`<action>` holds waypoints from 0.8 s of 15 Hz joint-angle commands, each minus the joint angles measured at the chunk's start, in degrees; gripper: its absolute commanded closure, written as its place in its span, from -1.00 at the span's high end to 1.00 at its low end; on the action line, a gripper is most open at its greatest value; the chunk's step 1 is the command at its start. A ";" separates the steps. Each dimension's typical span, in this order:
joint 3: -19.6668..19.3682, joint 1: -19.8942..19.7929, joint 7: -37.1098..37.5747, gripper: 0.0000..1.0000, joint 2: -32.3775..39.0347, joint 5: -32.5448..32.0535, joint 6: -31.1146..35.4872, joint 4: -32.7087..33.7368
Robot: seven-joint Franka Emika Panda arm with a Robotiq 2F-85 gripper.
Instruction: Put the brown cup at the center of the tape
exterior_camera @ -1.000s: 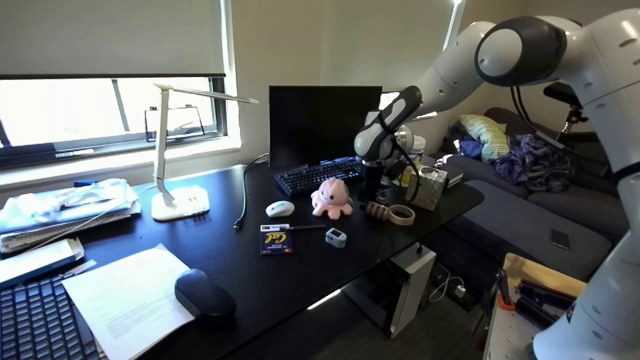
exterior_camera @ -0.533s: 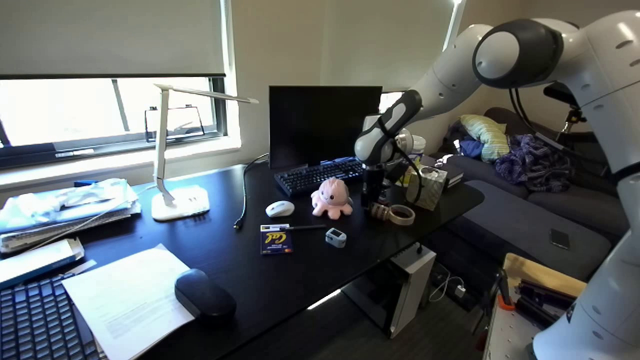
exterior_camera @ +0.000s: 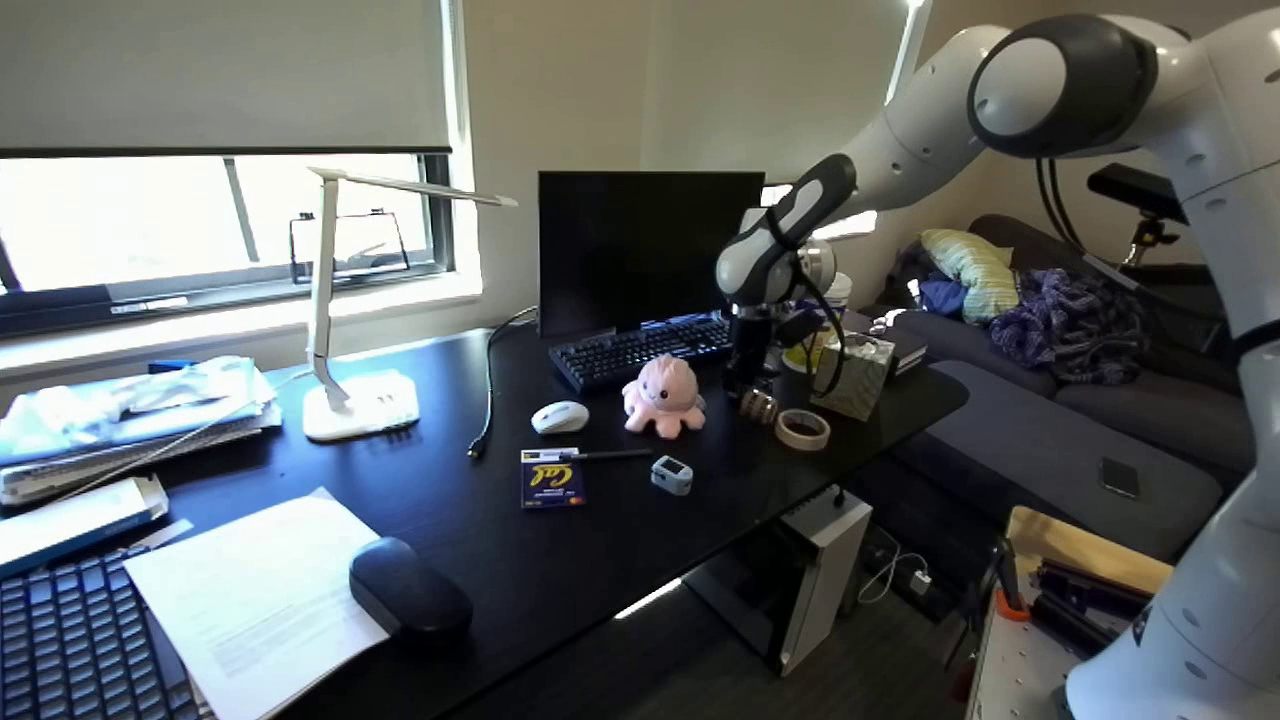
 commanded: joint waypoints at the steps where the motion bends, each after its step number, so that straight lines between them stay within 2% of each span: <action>1: 4.07 -6.08 -3.62 -0.66 -11.10 8.26 1.86 -9.22; 3: 7.38 -9.79 -10.90 -0.66 -15.46 15.71 0.93 -12.77; 4: 2.99 -5.29 -5.81 -0.16 -9.39 11.05 0.06 -6.18; 6: 3.98 -6.82 -9.16 -0.16 -13.22 14.68 -0.04 -9.58; 8: 4.23 -6.95 -9.44 -0.16 -14.56 15.05 -0.06 -11.07; 9: 4.36 -6.92 -9.45 -0.66 -14.59 15.08 -0.04 -11.28; 12: 4.02 -7.24 -12.00 -0.66 -14.56 18.03 9.56 -16.72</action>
